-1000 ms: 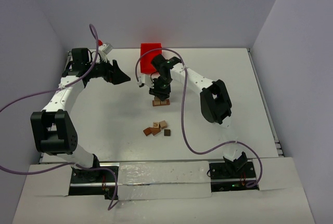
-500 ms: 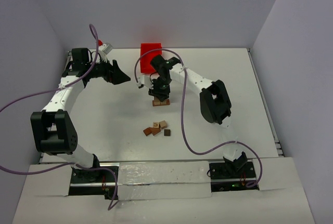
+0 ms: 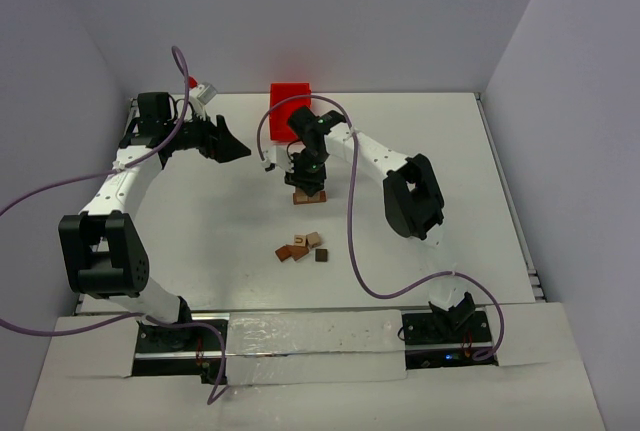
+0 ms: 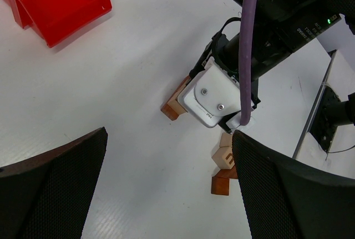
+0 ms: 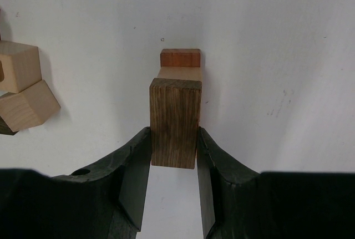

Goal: Build the wood block tower

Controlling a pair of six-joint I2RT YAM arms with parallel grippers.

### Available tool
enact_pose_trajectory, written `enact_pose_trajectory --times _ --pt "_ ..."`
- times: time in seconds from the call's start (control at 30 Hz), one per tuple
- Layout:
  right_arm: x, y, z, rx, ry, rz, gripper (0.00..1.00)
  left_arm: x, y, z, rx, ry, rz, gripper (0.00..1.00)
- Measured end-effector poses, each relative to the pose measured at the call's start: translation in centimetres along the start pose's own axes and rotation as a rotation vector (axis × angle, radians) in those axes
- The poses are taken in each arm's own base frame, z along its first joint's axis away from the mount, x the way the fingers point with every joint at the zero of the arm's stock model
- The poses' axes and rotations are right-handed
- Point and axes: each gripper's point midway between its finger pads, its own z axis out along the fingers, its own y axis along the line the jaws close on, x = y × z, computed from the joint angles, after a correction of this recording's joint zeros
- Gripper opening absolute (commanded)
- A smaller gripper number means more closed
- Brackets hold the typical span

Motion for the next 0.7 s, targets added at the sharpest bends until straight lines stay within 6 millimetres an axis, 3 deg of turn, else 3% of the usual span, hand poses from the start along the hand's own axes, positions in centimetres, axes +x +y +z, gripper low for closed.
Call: enact_pose_trajectory --times 0.33,0.57,0.7 --pt "0.04 -0.03 -0.01 0.002 0.002 0.0 0.29 0.0 0.0 0.01 0.0 0.0 0.0 0.99" --pt "0.06 -0.04 -0.02 0.003 0.004 0.002 0.47 0.0 0.0 0.0 0.0 0.0 0.0 0.99" --pt "0.16 -0.09 -0.04 0.007 0.009 0.009 0.5 0.0 0.0 0.01 0.0 0.0 0.001 0.99"
